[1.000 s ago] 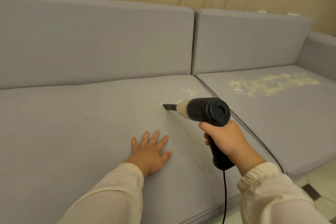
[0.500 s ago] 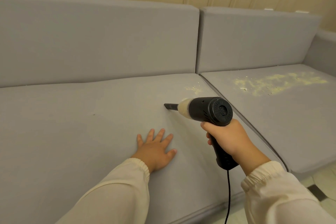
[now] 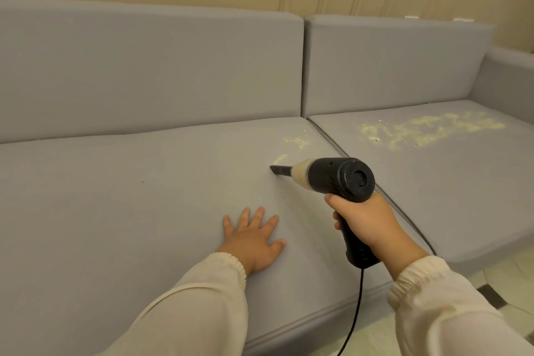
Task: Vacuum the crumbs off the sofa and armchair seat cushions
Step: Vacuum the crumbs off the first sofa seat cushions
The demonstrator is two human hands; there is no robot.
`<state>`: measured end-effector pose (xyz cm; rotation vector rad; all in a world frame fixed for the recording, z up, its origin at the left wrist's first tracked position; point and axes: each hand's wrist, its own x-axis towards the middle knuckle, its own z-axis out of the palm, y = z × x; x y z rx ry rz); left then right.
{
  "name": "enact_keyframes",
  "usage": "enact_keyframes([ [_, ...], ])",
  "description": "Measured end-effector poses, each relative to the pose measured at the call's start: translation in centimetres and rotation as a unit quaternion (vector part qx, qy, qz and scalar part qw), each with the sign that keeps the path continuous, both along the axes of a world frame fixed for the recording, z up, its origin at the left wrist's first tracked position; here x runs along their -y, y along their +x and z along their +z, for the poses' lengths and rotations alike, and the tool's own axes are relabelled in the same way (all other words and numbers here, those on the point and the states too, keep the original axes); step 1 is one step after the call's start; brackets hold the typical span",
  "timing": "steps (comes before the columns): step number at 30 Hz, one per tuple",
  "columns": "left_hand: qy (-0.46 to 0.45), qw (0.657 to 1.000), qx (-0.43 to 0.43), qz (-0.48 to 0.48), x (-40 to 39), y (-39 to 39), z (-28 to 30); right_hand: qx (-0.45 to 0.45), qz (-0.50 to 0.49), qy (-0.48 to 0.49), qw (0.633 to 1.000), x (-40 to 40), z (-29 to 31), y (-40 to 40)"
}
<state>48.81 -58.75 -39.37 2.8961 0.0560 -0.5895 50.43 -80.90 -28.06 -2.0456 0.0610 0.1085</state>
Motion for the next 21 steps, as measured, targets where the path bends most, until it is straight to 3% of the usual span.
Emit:
enact_keyframes([
  [21,-0.008,0.999,0.043,0.007,2.7,3.9,-1.7,0.049,-0.077,0.019,0.996,0.0,-3.2,7.9],
])
